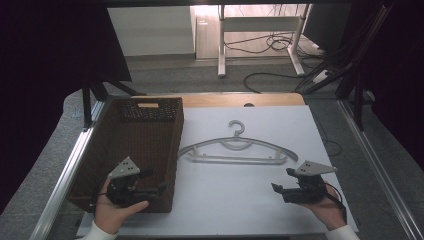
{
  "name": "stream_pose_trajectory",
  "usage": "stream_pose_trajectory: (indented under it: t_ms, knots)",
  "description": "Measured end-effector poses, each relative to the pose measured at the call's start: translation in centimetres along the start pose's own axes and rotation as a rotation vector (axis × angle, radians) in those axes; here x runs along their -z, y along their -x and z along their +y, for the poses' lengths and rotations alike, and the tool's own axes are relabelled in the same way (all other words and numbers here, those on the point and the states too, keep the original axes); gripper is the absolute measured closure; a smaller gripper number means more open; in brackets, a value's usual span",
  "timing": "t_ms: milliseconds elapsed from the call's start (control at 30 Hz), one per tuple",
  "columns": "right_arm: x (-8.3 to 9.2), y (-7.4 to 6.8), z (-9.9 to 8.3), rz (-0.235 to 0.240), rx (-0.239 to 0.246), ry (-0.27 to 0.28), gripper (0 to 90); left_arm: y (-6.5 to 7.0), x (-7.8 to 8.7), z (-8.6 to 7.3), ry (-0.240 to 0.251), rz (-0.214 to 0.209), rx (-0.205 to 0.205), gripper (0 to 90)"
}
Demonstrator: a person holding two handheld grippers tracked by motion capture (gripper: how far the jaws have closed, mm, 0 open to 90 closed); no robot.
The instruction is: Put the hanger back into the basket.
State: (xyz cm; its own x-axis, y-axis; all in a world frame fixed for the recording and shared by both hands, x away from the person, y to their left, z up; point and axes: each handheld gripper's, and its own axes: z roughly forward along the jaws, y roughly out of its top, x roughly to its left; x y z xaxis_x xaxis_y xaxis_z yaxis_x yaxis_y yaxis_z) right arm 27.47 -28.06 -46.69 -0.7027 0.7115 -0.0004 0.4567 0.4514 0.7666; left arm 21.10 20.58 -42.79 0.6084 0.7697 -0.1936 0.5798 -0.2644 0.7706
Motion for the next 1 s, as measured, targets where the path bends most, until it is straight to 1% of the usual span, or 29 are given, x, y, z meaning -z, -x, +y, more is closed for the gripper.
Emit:
stream_pose_trajectory:
  t_ms: [133,200,400,533,667,767,833,867,900,967,1000]
  knots:
    - [0.0,0.0,0.0,0.008,-0.006,-0.005,24.8,-0.1,0.1,0.0,0.0,0.0,0.004,27.0]
    - [-0.1,0.0,0.1,0.011,-0.026,-0.014,24.4,-0.2,0.0,-0.1,-0.002,0.001,0.006,27.0]
    - [-0.4,0.0,0.2,0.02,-0.053,-0.029,23.9,-0.4,-0.1,-0.1,-0.002,-0.005,0.019,26.9]
    - [-0.5,0.0,0.3,0.028,-0.049,-0.037,24.9,-0.4,-0.3,0.0,-0.01,-0.007,0.007,26.8]
    - [-0.3,0.1,0.1,0.031,-0.059,-0.045,26.7,-0.4,-0.5,0.2,-0.008,-0.013,0.009,26.7]
    - [-0.2,0.2,0.1,0.033,-0.055,-0.051,27.3,-0.4,-0.5,0.1,-0.011,-0.01,0.005,26.7]
    - [-0.3,0.4,0.4,0.049,-0.038,-0.061,28.8,-0.3,-0.4,0.1,-0.009,-0.007,0.006,26.8]
    - [-0.3,0.4,0.4,0.049,-0.038,-0.061,28.8,-0.3,-0.3,0.0,-0.007,-0.007,0.007,26.8]
    - [-0.5,0.7,0.9,0.045,-0.018,-0.067,29.1,-0.2,-0.2,-0.1,-0.004,-0.005,0.009,26.8]
    - [-0.6,0.7,1.2,0.046,-0.021,-0.061,29.7,-0.1,0.2,-0.4,-0.002,-0.002,0.012,26.8]
    - [-0.8,0.8,1.7,0.063,-0.028,-0.055,30.9,0.0,0.4,-0.5,0.0,0.001,0.014,26.8]
